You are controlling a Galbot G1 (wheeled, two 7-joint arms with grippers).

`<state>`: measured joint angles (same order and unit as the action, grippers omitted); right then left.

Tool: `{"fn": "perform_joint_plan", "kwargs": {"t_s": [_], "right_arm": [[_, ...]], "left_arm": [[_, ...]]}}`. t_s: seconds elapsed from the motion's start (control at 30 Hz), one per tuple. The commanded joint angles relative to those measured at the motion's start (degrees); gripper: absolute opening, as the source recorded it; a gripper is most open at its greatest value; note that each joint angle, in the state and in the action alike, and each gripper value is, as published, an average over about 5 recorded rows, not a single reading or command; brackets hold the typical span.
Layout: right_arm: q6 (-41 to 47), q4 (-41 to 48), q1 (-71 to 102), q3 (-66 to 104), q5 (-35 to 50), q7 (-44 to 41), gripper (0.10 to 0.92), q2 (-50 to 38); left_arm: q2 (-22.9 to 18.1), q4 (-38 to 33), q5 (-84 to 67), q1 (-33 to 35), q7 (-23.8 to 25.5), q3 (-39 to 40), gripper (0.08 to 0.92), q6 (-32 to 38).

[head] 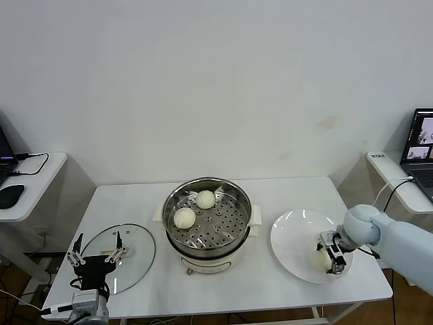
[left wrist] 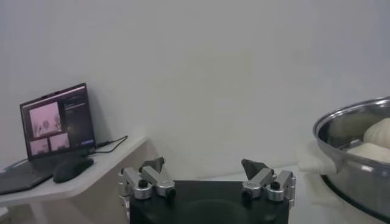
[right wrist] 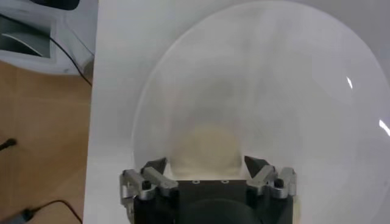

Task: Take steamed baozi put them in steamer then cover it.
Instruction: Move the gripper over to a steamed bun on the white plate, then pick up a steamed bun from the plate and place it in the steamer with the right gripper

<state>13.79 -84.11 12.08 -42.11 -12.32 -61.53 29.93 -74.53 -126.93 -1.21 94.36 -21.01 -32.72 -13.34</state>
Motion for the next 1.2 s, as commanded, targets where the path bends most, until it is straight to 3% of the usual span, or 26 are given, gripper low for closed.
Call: {"fn": "perform_joint_plan", "kwargs": {"t_s": [0.03, 0.5, 0.83, 1.2], "right_arm": [[0.26, 0.27, -1.45, 0.18, 0.41, 0.08, 0.663, 0.56], [1.06, 0.23, -26.31, -6.82, 11.33, -2.46, 0.645, 3.76], [1.16, 2.66, -46.12, -17.57, 20.6, -1.45, 0.653, 17.22], [-7.13, 0.21, -47.82, -26.84, 27.36, 2.12, 0.659, 32.47]], "left_arm": [[-0.04, 0.01, -0.09, -0.01, -0.09, 0.05, 0.823, 0.03], [0.33, -0.62, -0.24, 0.04, -0.11, -0.25, 0.823, 0.05], [0.54, -1.29, -0.46, 0.14, -0.12, -0.85, 0.823, 0.03], [0.2, -1.54, -0.92, -0.24, -0.17, -2.45, 0.823, 0.03]]}}
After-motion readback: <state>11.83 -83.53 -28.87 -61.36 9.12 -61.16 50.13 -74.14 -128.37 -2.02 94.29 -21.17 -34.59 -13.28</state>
